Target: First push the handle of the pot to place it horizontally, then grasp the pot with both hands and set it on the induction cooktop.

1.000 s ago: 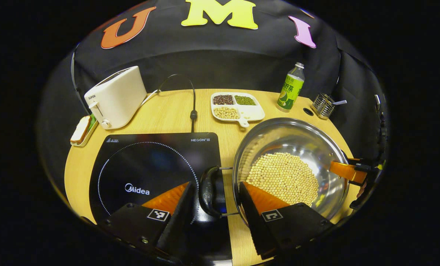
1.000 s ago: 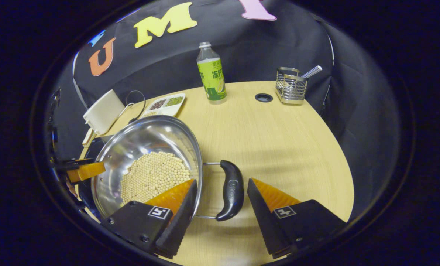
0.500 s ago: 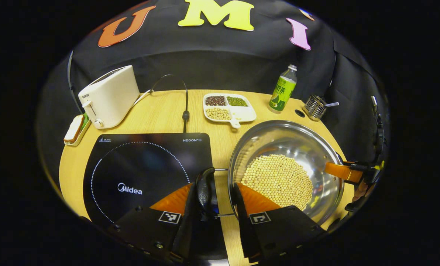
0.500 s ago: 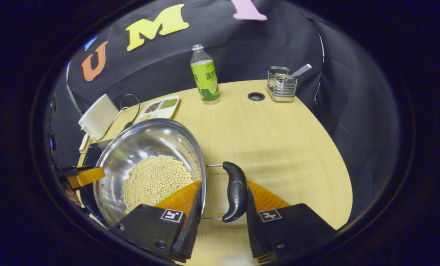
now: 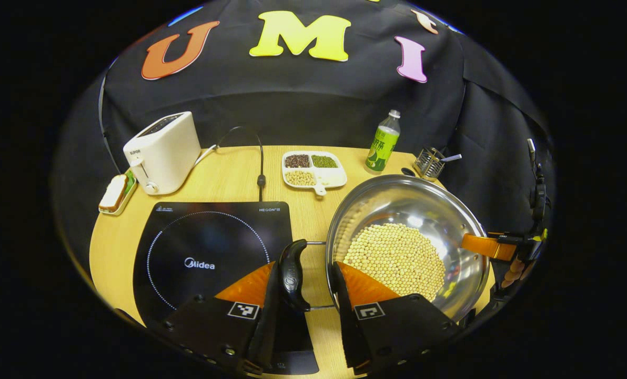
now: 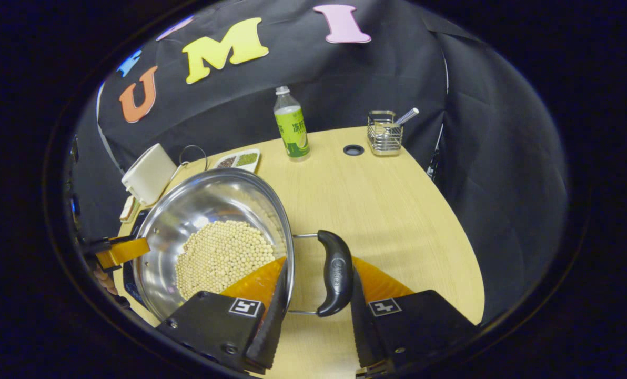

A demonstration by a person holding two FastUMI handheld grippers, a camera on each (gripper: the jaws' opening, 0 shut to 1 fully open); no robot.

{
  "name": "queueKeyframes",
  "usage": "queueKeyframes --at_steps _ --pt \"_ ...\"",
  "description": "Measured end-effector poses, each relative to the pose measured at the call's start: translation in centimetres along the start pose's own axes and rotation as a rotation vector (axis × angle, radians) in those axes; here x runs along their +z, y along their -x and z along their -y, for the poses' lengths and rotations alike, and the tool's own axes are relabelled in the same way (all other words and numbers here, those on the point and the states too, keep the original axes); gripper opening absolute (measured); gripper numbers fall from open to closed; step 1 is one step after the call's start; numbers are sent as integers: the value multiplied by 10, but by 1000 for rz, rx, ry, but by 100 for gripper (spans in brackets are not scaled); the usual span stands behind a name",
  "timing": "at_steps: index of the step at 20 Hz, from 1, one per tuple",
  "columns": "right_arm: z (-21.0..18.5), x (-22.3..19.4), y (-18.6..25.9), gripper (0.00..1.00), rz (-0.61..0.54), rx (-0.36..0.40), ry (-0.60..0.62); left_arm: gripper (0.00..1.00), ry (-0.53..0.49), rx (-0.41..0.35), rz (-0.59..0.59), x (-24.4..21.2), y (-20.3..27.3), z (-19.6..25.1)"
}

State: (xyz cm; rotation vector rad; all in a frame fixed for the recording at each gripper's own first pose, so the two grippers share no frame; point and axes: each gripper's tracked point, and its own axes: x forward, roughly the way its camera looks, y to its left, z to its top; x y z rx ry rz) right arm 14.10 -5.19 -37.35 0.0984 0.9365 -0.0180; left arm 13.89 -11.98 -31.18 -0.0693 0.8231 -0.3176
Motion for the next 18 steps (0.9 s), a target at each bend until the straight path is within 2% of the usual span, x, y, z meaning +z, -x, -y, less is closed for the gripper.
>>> queueKeyframes --at_steps 10,18 --pt "-78 6 58 60 45 70 49 51 25 52 91 12 86 -55" --pt "-167 9 57 59 34 114 121 50 88 110 109 8 120 -132"
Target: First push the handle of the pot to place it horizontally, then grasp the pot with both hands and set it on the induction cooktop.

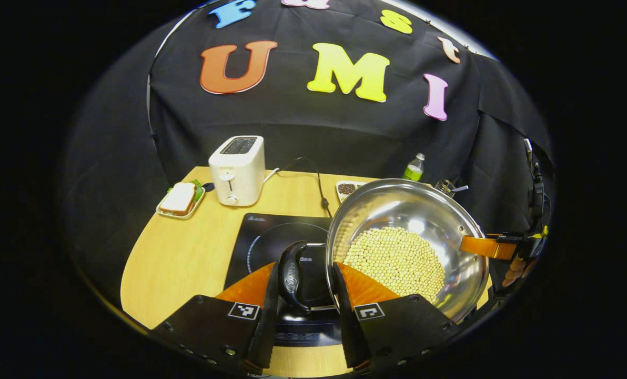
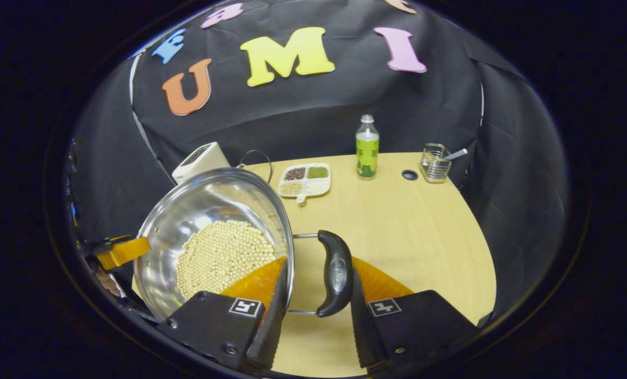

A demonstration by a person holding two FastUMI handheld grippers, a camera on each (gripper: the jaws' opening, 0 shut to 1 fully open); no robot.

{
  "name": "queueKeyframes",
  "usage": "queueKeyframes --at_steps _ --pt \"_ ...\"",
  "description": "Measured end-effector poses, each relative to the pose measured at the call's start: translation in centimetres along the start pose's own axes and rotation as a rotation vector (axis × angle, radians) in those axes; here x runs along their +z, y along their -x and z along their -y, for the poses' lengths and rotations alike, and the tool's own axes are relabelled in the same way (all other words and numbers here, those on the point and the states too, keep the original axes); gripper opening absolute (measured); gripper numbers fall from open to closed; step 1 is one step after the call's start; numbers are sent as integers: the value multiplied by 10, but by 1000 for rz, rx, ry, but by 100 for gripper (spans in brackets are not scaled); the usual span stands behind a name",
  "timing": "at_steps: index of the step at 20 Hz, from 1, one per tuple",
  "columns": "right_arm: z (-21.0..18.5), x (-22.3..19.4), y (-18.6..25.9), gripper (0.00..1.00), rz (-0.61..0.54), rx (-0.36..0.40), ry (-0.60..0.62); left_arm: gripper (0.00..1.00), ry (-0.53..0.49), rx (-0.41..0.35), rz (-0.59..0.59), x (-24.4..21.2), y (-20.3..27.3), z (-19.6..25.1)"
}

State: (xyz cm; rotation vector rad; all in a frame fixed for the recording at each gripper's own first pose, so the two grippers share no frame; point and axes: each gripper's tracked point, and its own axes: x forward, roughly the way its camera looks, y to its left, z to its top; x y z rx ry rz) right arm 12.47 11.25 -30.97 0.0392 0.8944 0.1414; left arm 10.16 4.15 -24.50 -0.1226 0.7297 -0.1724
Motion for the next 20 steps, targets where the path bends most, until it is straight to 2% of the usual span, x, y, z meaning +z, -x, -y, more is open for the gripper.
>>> queueKeyframes --at_steps 5,10,15,20 --pt "-54 14 -35 59 -25 39 24 51 31 52 -1 12 -8 -52" --pt "-92 28 -71 59 -44 62 35 50 31 94 4 26 -28 -90" --pt "-109 33 -104 59 -58 55 40 50 52 97 3 27 -55 -114" --pt "-108 12 -142 59 -112 32 41 51 68 91 -55 2 -94 -125"
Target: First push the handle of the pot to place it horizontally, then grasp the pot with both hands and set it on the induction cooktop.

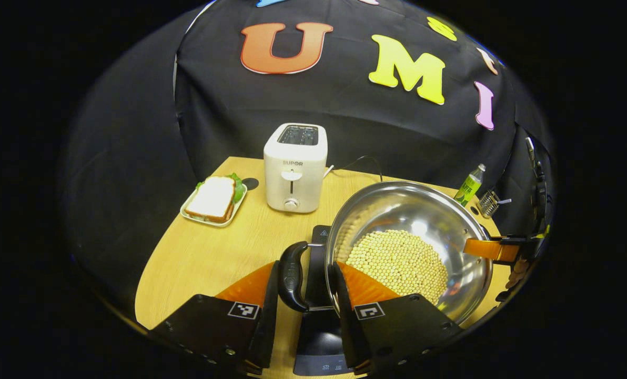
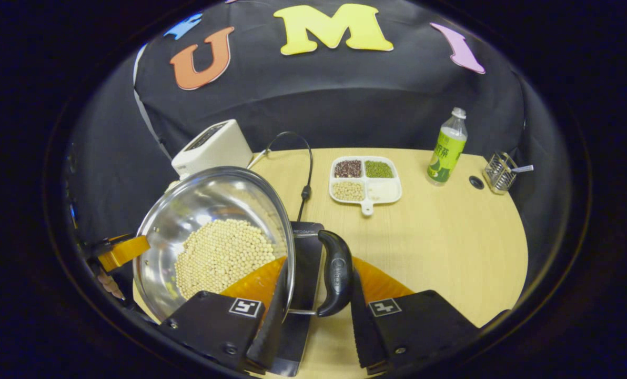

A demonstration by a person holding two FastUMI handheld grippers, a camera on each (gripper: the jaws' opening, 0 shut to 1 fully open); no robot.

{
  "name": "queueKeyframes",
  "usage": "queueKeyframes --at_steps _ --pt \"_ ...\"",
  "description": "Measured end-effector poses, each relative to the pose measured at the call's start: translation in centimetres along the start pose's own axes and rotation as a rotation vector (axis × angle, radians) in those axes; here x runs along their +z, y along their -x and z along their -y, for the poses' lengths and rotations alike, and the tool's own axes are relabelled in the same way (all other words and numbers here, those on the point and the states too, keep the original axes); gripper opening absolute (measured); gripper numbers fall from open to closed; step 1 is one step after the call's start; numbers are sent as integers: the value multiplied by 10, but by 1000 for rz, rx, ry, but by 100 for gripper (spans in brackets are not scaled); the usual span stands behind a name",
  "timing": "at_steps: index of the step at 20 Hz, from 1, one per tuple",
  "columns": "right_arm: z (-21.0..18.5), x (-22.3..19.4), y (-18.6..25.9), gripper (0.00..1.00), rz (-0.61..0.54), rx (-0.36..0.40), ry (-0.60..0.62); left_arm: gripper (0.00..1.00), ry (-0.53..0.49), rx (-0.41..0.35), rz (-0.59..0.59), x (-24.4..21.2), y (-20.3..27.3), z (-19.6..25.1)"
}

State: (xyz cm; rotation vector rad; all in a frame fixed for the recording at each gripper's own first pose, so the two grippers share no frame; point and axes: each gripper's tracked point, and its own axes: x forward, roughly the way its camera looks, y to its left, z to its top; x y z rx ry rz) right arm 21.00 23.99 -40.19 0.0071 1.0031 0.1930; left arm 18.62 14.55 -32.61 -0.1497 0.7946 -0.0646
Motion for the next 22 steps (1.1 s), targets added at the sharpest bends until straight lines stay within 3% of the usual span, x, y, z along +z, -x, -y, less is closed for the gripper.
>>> queueKeyframes --at_steps 4,5,6,19,20,21,22 --pt "1 -11 -24 60 -20 6 -20 51 -16 1 4 -5 -14 -4" --pt "1 -10 -19 59 -11 8 -26 56 -14 5 1 -7 -14 -4" --pt "1 -10 -17 60 -5 8 -25 51 -22 6 -1 -7 -13 -4" --pt "1 -13 -19 60 42 32 -40 51 12 -6 26 -9 -13 -3" --pt "2 -14 -18 60 42 32 -38 41 24 -8 28 -9 -12 -3" --pt "2 -13 -18 60 50 32 -43 51 28 -10 31 -9 -11 -2" --pt "2 -12 -19 60 60 37 -43 41 26 -8 34 -10 -10 -3"
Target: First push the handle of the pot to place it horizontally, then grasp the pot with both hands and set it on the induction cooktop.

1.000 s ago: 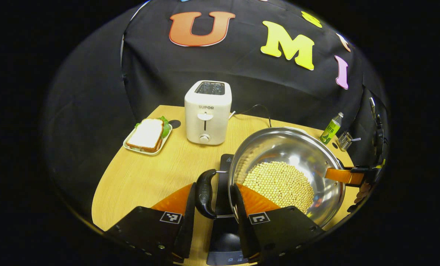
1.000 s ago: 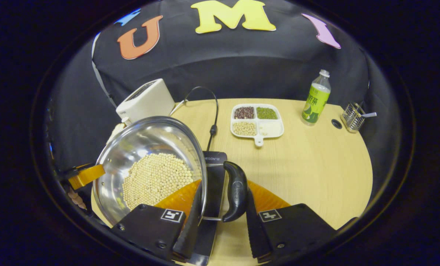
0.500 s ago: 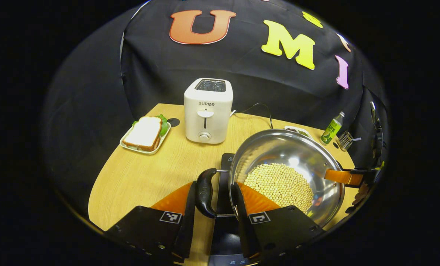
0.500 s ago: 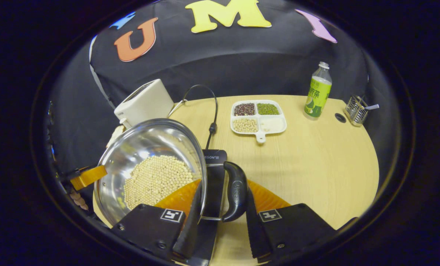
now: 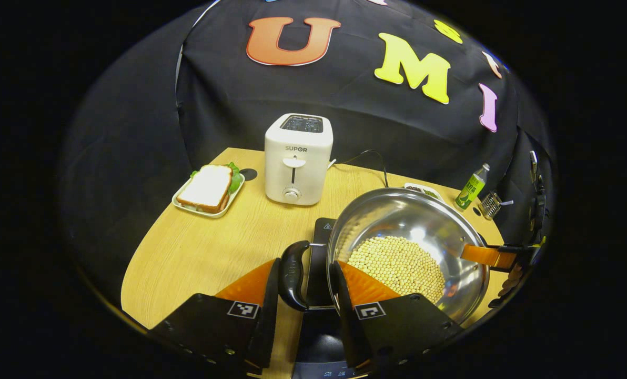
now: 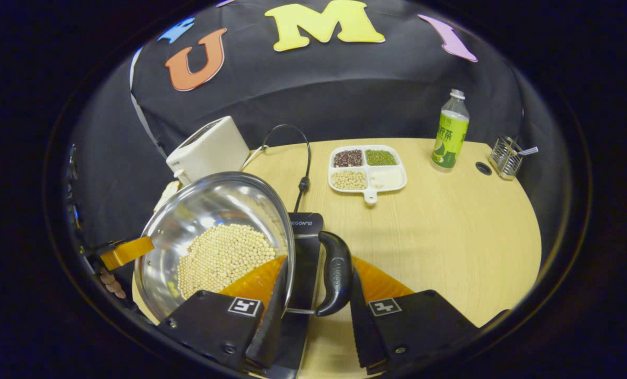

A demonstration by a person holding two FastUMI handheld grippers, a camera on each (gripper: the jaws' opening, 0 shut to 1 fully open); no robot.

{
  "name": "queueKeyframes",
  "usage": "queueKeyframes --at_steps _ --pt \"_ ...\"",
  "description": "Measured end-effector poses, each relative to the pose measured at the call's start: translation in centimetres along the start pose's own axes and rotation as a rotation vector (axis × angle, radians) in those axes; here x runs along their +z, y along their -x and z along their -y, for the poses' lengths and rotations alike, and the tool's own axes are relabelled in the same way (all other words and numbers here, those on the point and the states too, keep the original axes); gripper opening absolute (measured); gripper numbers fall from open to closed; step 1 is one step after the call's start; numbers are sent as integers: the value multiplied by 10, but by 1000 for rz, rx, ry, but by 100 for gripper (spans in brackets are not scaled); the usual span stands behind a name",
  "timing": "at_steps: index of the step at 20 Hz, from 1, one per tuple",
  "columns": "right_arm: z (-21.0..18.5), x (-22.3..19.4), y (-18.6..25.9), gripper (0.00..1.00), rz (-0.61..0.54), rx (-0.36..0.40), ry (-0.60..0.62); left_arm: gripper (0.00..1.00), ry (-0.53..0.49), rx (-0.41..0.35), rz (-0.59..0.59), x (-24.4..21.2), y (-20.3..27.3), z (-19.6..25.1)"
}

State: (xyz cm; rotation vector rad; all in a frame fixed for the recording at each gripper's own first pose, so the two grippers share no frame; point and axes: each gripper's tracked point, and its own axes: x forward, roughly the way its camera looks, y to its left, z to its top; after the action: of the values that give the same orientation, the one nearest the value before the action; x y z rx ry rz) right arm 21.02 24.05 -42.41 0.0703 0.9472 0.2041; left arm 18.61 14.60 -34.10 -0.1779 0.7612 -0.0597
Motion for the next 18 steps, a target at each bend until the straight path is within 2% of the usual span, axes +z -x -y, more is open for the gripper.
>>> queueKeyframes --at_steps 1,6,8,9,10,11,12,13,16,18 --pt "0 2 0 61 16 8 -11 53 -5 3 6 0 -1 -1" --pt "0 11 4 67 103 63 -44 66 18 42 40 3 -2 -5" --pt "5 23 14 67 171 67 -34 67 33 31 82 10 -1 -4" --pt "7 28 22 72 199 75 -19 88 40 25 103 14 2 -4" --pt "7 31 29 81 215 84 0 100 47 20 127 18 4 -4" --pt "8 35 37 92 241 88 9 94 46 13 160 24 9 -2" --pt "11 38 46 92 266 84 16 82 40 9 196 31 13 -1" --pt "14 42 56 94 294 77 21 96 38 6 233 38 19 1" --pt "21 50 84 93 363 47 54 96 39 -8 305 53 43 10" --pt "23 53 107 94 405 33 81 96 27 11 338 62 59 11"
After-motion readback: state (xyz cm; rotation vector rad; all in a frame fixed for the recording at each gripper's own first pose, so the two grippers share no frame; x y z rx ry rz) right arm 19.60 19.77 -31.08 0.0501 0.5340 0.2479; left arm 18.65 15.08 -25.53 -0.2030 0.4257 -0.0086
